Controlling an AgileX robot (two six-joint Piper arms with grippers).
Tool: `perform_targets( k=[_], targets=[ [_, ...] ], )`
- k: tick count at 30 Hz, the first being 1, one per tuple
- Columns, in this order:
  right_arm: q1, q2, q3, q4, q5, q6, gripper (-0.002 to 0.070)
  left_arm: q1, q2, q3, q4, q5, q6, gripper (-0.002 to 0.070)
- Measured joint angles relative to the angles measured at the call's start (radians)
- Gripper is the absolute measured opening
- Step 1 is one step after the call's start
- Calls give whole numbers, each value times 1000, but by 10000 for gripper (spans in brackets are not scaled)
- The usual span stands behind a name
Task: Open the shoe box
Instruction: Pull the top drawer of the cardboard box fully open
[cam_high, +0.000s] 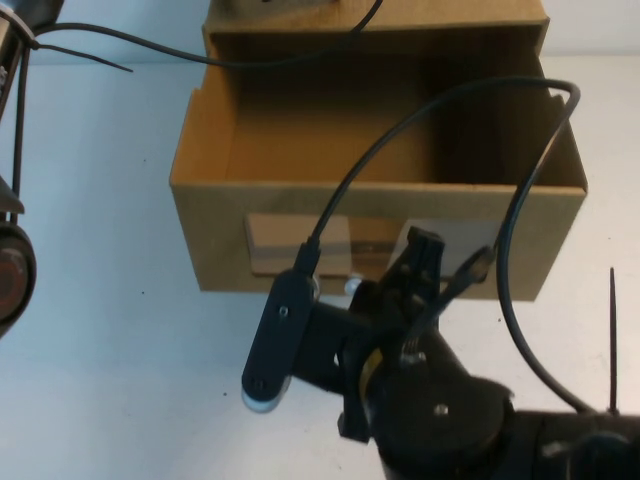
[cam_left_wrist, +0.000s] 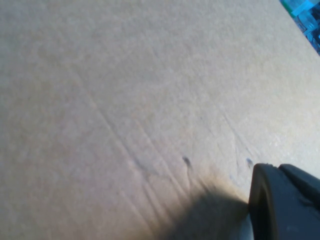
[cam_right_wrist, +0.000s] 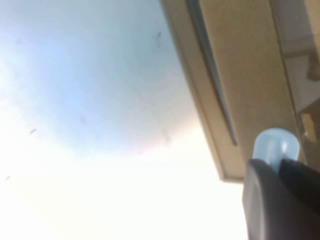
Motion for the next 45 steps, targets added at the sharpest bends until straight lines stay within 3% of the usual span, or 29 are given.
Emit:
perform_targets(
  k=[9,17,20,25,28,33,45],
  targets=[
    [114,-35,0,109,130,-8,10,0,0,0,0,0,0,-5],
    [127,-41,0,117,137,-7,15,0,0,0,0,0,0,-5],
    [127,-41,0,121,137,-7,55,0,0,0,0,-2,0,-5],
    [115,-41,0,110,142,-4,201,0,0,0,-2,-2,0,-5],
    [100,-41,0,106,158,-2,232,0,0,0,-2,-4,0,-5],
    [99,-41,0,119,176,-2,242,0,0,0,-2,-5,0,-5],
    [151,-158,-45,361,242,-14,234,0,-17,0,10,-3,0,-5]
  ],
)
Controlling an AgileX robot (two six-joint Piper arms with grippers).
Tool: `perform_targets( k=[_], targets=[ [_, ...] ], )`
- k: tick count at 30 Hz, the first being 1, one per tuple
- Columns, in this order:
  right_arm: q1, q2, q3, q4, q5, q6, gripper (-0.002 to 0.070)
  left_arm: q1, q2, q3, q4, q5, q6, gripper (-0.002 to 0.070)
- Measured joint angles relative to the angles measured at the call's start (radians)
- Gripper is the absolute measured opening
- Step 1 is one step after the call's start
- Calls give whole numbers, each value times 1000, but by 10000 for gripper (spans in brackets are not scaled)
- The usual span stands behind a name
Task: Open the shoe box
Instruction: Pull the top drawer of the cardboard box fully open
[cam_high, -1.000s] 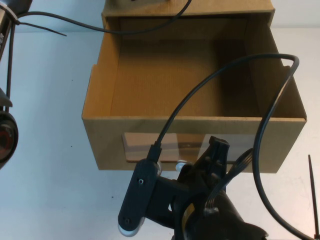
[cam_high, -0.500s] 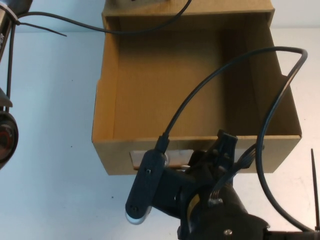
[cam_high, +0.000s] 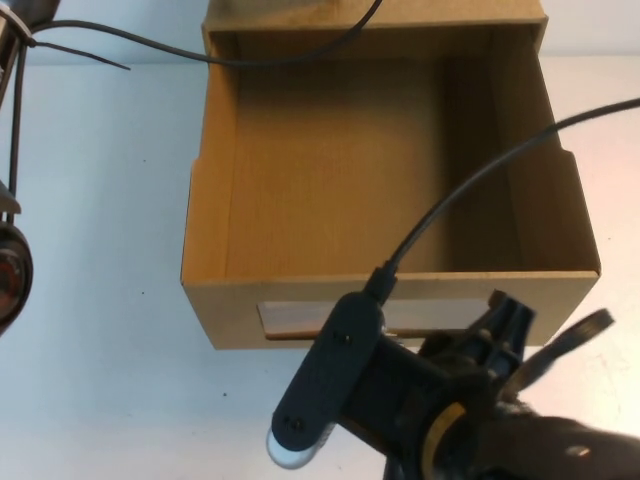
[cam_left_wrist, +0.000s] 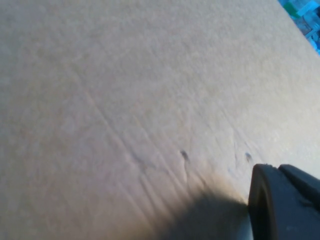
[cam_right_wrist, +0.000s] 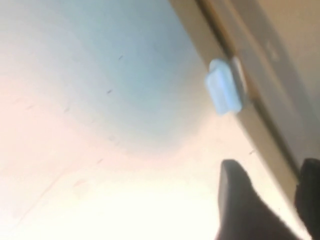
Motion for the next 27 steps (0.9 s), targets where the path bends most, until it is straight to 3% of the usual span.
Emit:
perform_targets(
  k=[7,17,23,27],
  targets=[
    [7,-68,-68,199,21,-86,232,0,-82,4,15,26,10,-5],
    [7,-180,-104,218,34,-93,216,0,-233,4,26,33,42,-5],
    [-3,-249,-137,65,37,-78,76,0,-332,4,126,37,62,-5],
    [-106,-287,-164,23,37,-75,6,0,-409,42,211,37,72,-5]
  ],
)
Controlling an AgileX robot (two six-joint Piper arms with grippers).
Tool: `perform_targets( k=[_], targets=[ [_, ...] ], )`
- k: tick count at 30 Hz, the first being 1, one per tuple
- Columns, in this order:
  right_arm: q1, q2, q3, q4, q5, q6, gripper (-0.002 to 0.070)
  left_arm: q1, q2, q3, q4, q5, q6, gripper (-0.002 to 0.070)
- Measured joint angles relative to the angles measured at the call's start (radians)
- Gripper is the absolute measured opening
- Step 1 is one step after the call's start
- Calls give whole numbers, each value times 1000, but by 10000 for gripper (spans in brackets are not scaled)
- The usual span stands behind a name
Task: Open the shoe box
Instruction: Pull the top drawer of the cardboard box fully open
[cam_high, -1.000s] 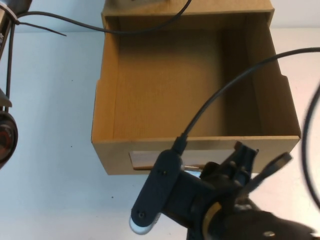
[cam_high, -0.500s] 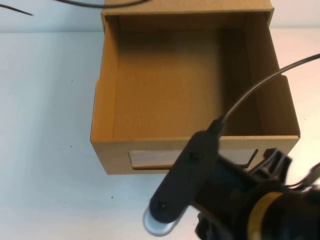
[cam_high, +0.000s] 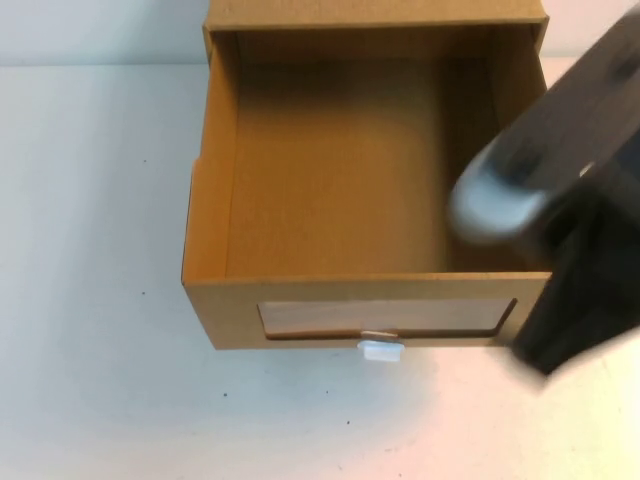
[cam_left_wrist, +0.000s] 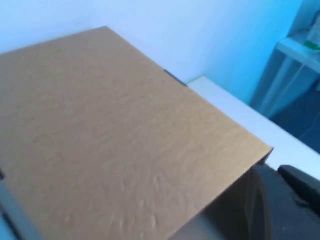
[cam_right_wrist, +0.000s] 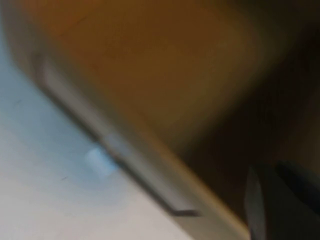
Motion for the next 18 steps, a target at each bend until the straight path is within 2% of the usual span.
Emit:
perform_targets(
  k=[6,10,15,18],
  targets=[
    [-311,-36,-11,-20,5,-25,-10,0,-173,234,44,0,55,-5],
    [-538,-40,-11,78,-43,-99,-10,0,-335,496,91,-9,84,-5],
    [-816,-40,-11,259,-128,-205,-13,0,-592,917,190,-185,102,-5],
    [-935,-40,-11,358,-158,-277,-13,0,-771,1159,208,-314,131,-5]
  ],
)
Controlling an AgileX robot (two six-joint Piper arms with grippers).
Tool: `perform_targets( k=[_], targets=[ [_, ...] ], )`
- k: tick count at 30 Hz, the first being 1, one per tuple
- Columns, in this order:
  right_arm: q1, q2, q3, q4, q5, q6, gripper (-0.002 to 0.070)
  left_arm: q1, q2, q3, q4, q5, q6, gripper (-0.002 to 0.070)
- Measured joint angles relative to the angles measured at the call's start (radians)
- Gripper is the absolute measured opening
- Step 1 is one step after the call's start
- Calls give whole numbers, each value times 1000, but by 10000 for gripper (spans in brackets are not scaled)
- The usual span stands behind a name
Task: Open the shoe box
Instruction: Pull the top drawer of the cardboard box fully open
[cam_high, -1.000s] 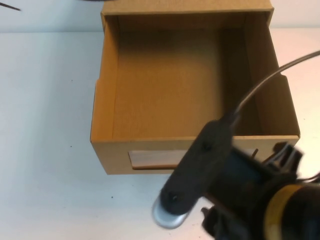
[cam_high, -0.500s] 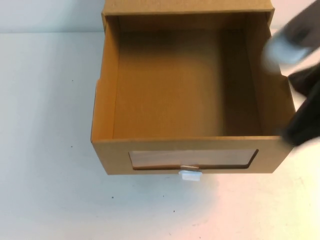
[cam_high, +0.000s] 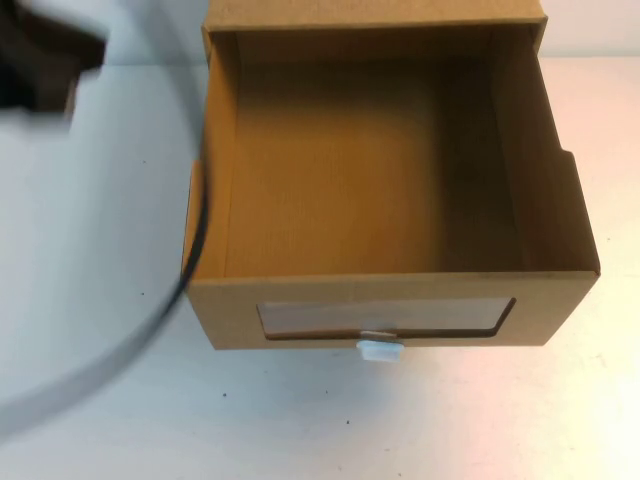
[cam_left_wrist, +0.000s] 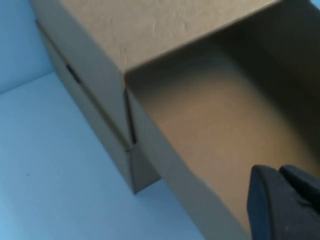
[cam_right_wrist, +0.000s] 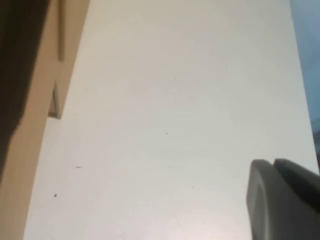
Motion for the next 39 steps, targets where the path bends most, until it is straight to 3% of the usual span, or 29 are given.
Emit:
perform_targets(
  k=[7,15,22,29,39],
  targets=[
    [-150,-7,31,167,-67,-132,-13,0,-384,512,6,-323,26,-5],
    [-178,-35,123,226,-180,-145,-13,0,-746,918,-27,-517,26,-5],
    [-178,-35,145,238,-223,-145,-13,0,-955,1158,-45,-654,28,-5],
    [-178,-35,149,255,-229,-149,-13,0,-983,1336,-49,-759,29,-5],
    [-178,-35,149,279,-239,-153,-13,0,-983,1388,-49,-775,29,-5]
  ],
)
